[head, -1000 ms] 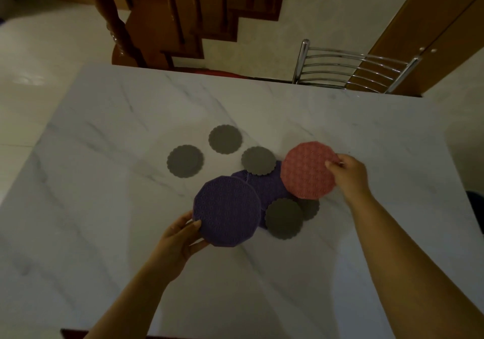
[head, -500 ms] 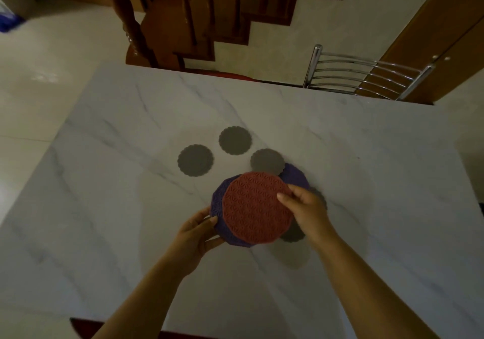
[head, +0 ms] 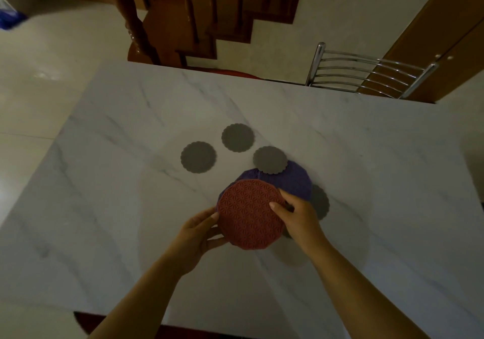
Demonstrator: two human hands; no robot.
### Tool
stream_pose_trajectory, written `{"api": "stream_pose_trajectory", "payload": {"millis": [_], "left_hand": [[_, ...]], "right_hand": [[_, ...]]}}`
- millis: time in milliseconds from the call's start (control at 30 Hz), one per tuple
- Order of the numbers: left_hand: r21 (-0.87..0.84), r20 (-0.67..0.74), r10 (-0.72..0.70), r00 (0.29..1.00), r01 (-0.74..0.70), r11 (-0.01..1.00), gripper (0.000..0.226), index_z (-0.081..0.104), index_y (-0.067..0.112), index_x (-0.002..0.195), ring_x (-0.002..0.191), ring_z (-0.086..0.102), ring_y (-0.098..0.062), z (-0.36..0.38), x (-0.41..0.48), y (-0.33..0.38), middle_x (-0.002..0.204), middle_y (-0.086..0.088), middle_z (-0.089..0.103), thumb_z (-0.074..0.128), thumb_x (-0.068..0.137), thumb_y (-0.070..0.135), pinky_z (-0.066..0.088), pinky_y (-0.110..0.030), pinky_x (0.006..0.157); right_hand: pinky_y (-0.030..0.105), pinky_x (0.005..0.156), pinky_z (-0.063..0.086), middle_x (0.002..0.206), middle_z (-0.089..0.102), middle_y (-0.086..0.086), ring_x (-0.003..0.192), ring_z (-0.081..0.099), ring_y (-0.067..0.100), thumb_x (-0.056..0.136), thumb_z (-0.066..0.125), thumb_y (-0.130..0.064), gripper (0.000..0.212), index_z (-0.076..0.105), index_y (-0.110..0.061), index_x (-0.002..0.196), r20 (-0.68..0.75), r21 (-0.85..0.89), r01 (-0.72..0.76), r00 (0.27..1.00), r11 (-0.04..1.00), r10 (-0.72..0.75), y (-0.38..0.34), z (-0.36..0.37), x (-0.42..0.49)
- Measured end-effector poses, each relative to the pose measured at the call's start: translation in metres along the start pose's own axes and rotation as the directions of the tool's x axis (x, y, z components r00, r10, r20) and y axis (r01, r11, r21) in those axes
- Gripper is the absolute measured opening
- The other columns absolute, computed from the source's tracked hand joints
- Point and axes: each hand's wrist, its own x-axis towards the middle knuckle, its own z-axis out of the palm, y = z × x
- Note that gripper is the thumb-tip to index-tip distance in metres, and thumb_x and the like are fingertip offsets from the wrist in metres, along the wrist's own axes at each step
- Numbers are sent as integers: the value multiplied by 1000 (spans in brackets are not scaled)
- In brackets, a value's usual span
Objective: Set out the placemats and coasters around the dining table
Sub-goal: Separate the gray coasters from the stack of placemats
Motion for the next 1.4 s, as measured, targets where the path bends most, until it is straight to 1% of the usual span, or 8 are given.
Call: {"api": "stream_pose_trajectory", "payload": {"millis": [100, 333, 500, 767, 933, 1067, 1233, 1400], "left_hand": [[74, 24, 7, 1000, -9, 997, 27, 63, 8, 116, 87, 70, -18, 2, -1, 1, 101, -9, 71, 49, 93, 4, 60, -35, 74], [33, -6, 28, 1000, -28, 999, 28, 61, 6, 117, 85, 71, -20, -8, -2, 1, 101, -12, 69, 50, 91, 3, 60, -36, 73], [-34, -47, 51, 998, -52, 998, 27, 64, 10, 113, 84, 72, -20, -29, -5, 0, 96, -8, 74, 49, 91, 3, 59, -33, 68], [-90, -80, 73, 994, -80, 993, 31, 66, 11, 111, 84, 73, -21, -46, -9, 0, 95, -7, 75, 57, 81, 10, 60, -33, 68], [-116, -95, 60, 994, -71, 991, 30, 69, 13, 109, 87, 73, -23, -51, -8, -2, 98, -8, 75, 58, 81, 10, 60, -35, 70], [-123, -118, 61, 991, -76, 990, 31, 67, 11, 109, 84, 73, -22, -51, -7, 1, 95, -8, 75, 58, 80, 9, 60, -35, 68], [-127, -134, 84, 987, -101, 987, 35, 64, 11, 112, 82, 73, -21, -42, -1, 12, 95, -8, 74, 56, 78, 9, 60, -35, 68], [-138, -151, 91, 984, -112, 984, 35, 63, 10, 114, 85, 72, -22, -32, 9, 21, 98, -9, 74, 55, 79, 8, 61, -36, 70]], "right_hand": [[30, 98, 43, 121, 59, 1, 112, 54, 14, 88, 63, -22, 49, 49, -10, 133, -36, -67, -35, 999, 997, 33, 4, 2, 0], [31, 90, 47, 113, 62, 0, 102, 58, 15, 85, 64, -28, 41, 56, -21, 125, -116, -113, -114, 988, 987, 101, 19, -17, 1], [42, 107, 32, 151, 30, 8, 137, 25, 32, 77, 67, -50, 91, 19, -18, 147, -98, -655, -222, 973, 723, 210, 45, -38, 2], [38, 106, 32, 147, 32, 12, 133, 30, 31, 78, 69, -40, 89, 18, -12, 145, -144, -767, -216, 976, 605, 165, 55, -14, -2], [32, 76, 44, 111, 66, 13, 99, 61, 30, 90, 57, -22, 26, 60, -13, 114, -180, -566, -163, 981, 808, 72, 39, -36, 9], [30, 72, 43, 102, 69, 13, 89, 61, 27, 90, 58, -20, 20, 65, -9, 105, -316, -388, -110, 949, 915, -20, 3, -60, 59], [53, 89, 51, 110, 65, 19, 101, 61, 33, 90, 55, -14, 22, 64, -3, 107, -293, 55, -203, 933, 978, 210, -24, -55, 153], [48, 94, 49, 121, 61, 20, 107, 59, 35, 92, 51, -10, 30, 59, 0, 119, -251, 60, -336, 906, 940, 340, -14, -54, 200]]}}
